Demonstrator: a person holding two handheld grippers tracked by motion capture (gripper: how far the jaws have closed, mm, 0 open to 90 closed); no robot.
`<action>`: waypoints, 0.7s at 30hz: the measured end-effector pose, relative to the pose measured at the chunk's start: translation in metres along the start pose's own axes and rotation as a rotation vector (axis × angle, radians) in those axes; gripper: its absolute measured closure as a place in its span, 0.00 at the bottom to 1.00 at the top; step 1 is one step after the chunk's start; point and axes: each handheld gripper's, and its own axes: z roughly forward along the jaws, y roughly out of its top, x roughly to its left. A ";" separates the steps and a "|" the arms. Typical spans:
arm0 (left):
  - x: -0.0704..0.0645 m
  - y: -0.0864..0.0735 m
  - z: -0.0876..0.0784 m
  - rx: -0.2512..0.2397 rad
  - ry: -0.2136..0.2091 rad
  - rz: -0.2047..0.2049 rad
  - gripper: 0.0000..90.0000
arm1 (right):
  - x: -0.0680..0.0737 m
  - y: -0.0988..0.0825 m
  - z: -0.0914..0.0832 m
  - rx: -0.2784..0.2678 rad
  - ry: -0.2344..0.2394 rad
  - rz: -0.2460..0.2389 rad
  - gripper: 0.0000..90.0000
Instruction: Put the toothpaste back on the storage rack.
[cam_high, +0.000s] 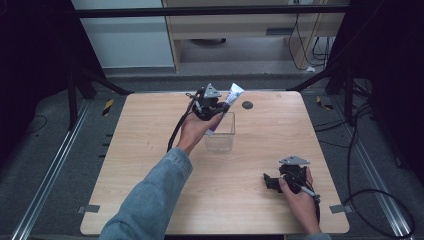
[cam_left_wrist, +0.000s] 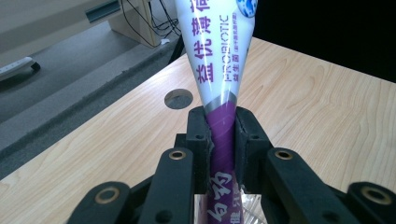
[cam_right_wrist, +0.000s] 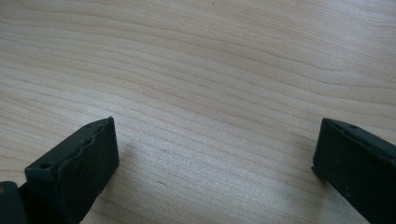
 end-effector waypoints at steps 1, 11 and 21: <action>0.000 0.000 0.000 0.000 0.000 0.001 0.86 | 0.000 0.000 0.000 0.000 0.000 0.000 0.00; -0.004 -0.007 0.006 0.017 -0.008 0.002 0.86 | 0.000 0.000 0.000 0.001 0.001 0.001 0.00; -0.005 -0.014 0.009 0.032 -0.008 0.000 0.86 | 0.000 0.000 0.000 0.001 0.001 0.002 0.00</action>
